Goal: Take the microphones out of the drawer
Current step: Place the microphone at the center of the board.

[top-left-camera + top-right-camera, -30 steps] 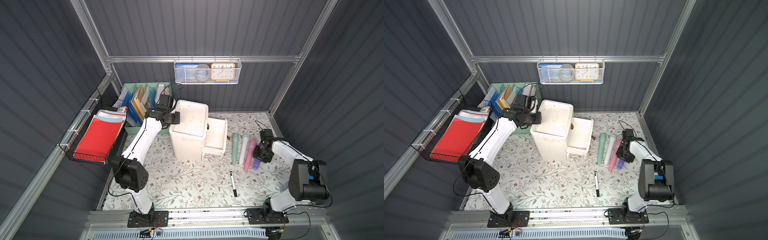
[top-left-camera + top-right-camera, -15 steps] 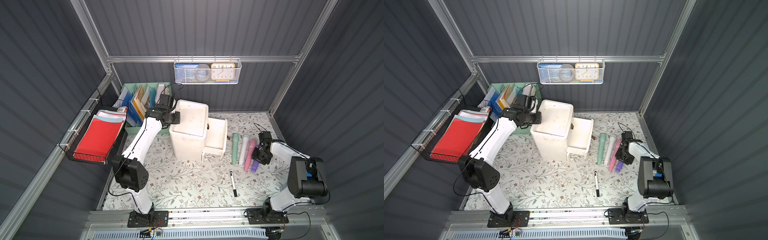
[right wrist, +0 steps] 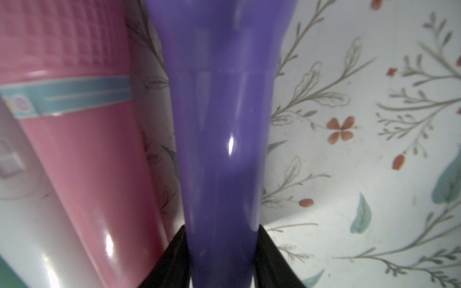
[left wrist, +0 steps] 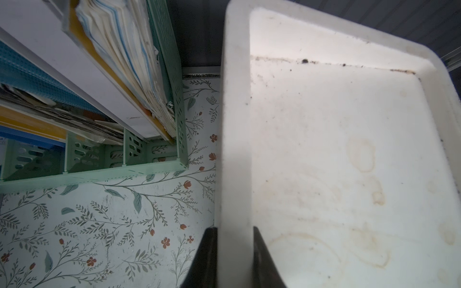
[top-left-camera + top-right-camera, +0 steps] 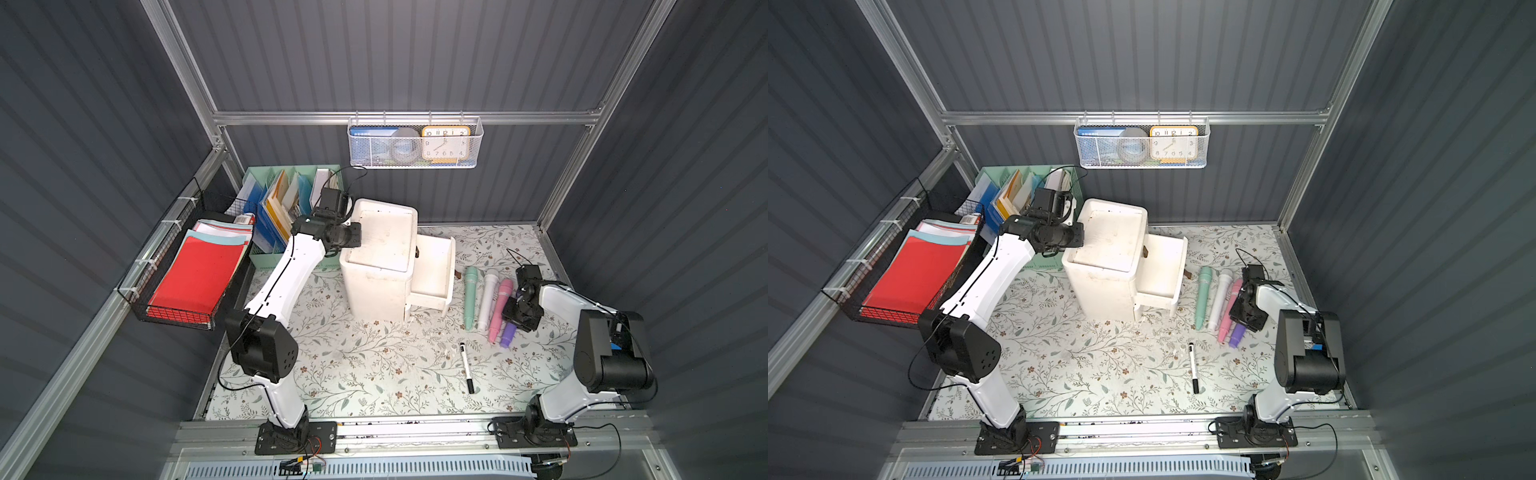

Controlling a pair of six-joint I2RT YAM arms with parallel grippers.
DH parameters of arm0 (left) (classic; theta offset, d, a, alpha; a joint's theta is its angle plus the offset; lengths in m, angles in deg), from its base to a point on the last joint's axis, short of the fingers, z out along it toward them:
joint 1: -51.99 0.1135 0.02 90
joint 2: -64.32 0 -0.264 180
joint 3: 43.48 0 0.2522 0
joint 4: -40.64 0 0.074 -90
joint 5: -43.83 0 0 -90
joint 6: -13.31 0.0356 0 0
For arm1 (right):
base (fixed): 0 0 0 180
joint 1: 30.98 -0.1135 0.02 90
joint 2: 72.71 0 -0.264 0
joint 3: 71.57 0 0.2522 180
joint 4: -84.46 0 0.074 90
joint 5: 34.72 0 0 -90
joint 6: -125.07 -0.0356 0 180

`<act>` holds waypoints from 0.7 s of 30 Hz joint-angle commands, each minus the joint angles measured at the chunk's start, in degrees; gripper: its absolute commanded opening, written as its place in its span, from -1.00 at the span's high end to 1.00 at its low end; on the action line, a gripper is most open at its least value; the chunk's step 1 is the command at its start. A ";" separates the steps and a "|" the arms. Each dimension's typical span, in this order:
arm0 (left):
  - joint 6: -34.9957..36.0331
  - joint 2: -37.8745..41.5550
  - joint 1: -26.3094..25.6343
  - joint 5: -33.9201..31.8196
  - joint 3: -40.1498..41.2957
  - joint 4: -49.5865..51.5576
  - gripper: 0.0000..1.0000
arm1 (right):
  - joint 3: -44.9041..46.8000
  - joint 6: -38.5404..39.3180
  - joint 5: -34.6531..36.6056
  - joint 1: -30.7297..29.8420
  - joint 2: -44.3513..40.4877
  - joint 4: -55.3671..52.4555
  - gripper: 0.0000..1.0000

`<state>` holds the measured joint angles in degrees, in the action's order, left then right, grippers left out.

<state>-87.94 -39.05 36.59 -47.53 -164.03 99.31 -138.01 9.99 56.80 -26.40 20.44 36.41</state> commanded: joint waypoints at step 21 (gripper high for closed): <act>-6.43 -0.86 -0.86 9.32 -0.80 -4.23 0.99 | -6.77 -3.21 -17.94 0.24 -11.83 1.66 0.30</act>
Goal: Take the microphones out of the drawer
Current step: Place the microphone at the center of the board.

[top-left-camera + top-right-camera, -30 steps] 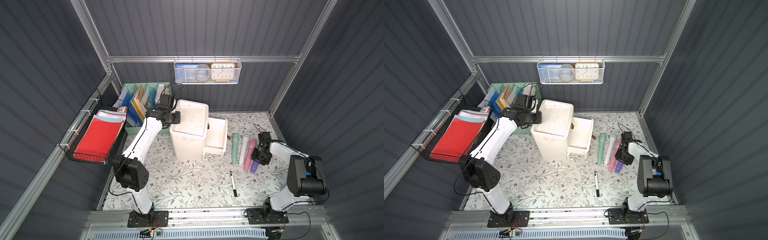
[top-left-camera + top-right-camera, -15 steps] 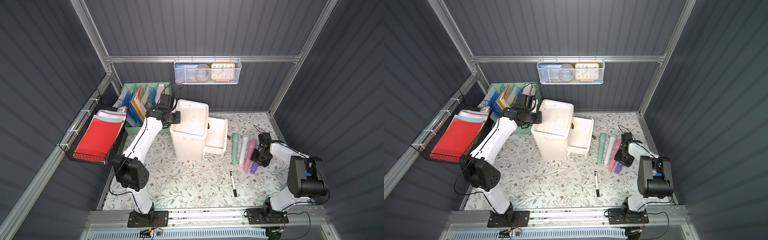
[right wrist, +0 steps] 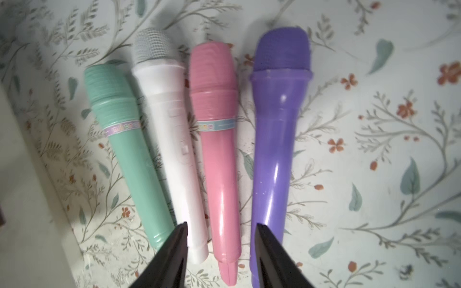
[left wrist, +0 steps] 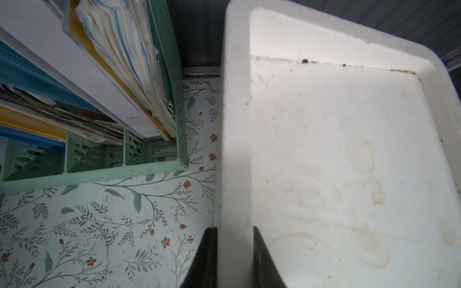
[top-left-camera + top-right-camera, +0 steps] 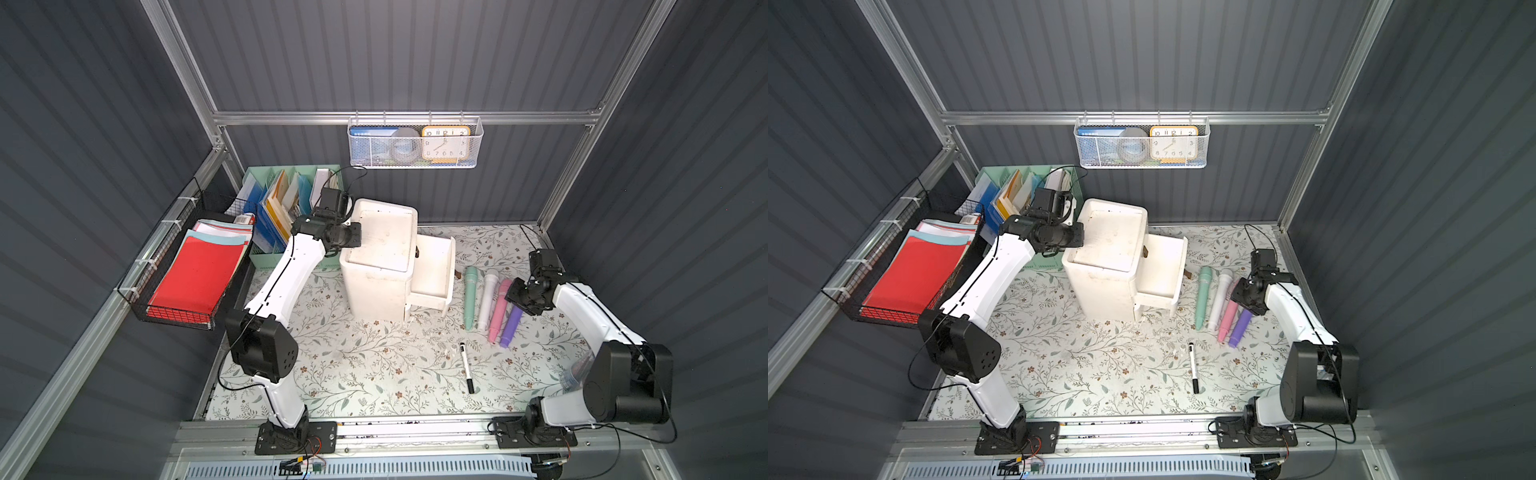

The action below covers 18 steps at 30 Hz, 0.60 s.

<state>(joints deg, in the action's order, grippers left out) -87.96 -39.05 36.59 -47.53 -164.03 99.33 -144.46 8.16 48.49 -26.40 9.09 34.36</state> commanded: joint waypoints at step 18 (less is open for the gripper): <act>-5.77 -0.86 -0.86 9.44 -1.26 -4.06 0.99 | 0.21 -15.82 -35.48 -3.62 11.06 34.42 1.00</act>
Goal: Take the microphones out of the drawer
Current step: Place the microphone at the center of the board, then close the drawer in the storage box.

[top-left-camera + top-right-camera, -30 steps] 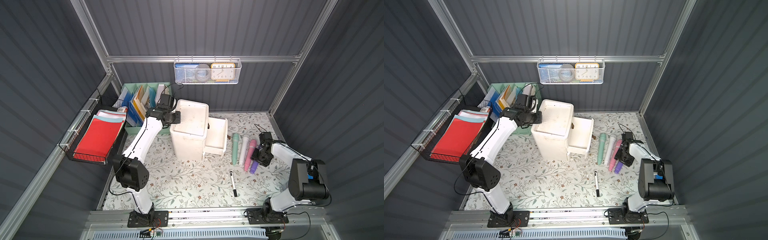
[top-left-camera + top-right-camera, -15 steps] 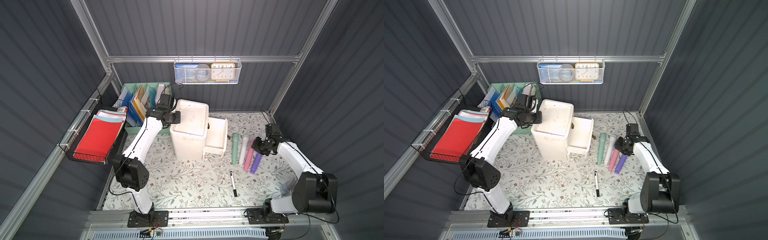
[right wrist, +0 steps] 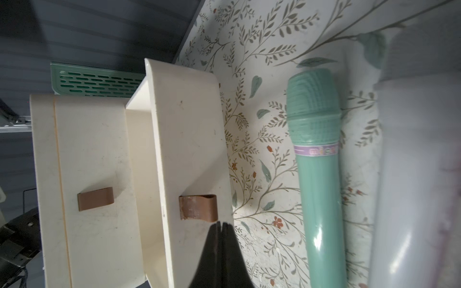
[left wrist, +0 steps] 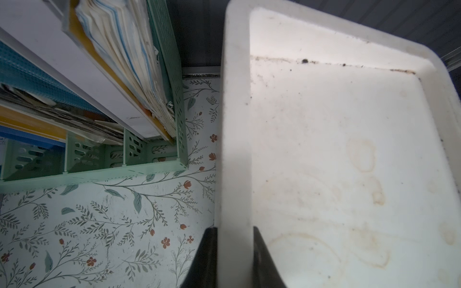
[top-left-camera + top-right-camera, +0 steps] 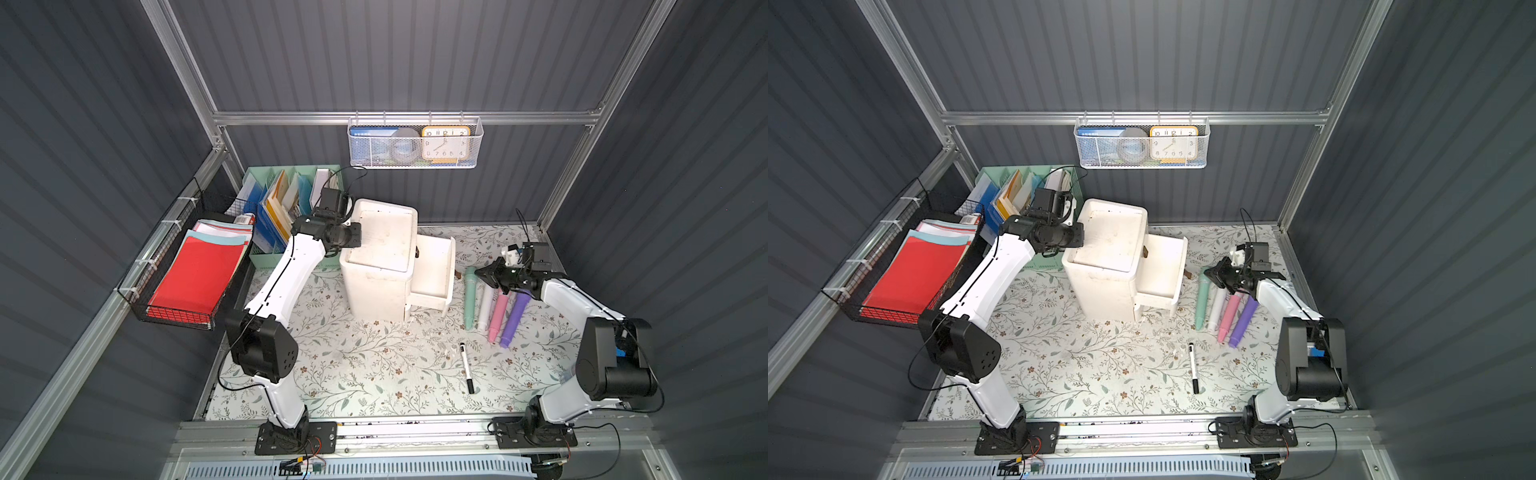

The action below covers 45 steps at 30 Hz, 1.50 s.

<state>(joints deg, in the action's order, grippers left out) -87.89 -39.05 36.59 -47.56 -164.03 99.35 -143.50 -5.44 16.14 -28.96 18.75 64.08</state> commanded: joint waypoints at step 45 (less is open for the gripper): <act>-7.17 -1.21 -0.86 10.15 -0.80 -4.70 0.99 | -15.57 -6.02 -6.12 -18.04 16.79 9.51 1.00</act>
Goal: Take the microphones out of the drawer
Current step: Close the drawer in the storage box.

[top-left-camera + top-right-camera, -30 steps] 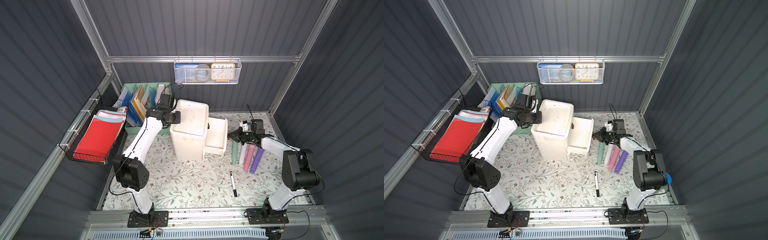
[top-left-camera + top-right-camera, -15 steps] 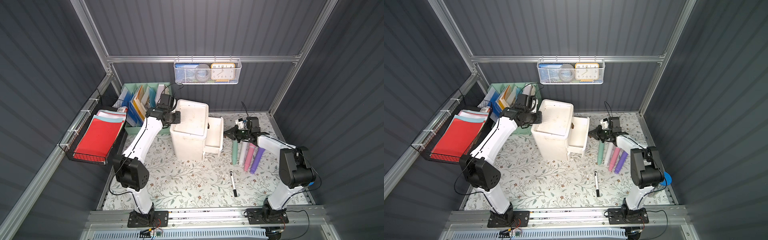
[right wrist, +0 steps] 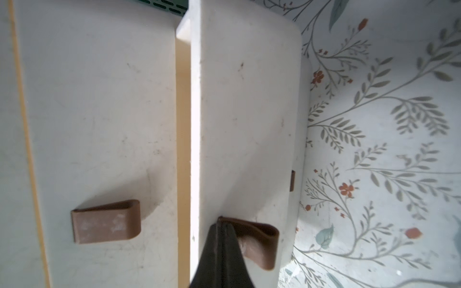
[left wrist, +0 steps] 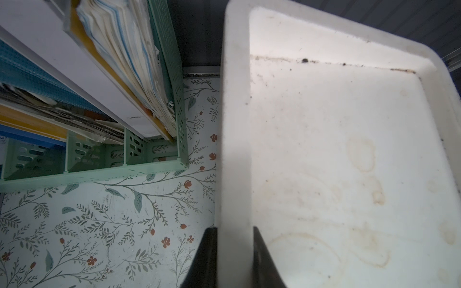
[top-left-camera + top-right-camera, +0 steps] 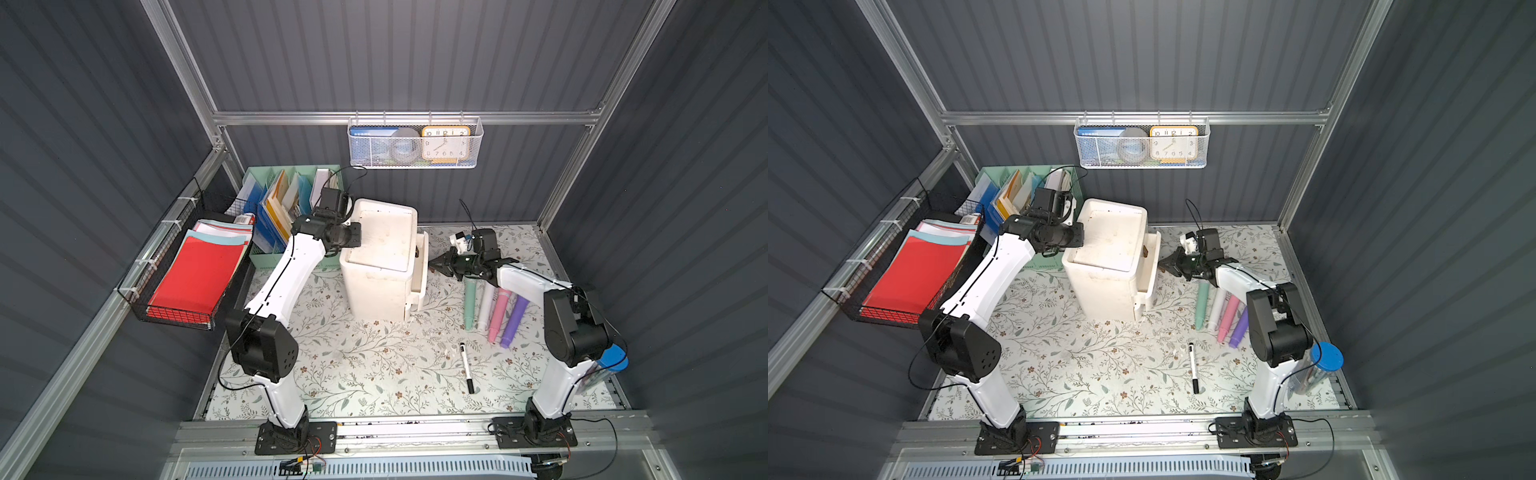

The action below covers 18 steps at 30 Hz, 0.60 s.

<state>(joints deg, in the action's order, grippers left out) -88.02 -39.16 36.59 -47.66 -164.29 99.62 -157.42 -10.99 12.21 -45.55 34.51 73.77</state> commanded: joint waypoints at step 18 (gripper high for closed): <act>-7.21 0.08 -0.86 10.29 1.09 -5.42 0.99 | -7.72 1.42 -2.14 -5.47 4.09 -3.96 1.00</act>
<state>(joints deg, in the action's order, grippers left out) -88.22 -39.16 36.61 -47.69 -164.16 99.51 -164.07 -11.10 11.12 -49.44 39.08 70.66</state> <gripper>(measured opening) 0.194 0.031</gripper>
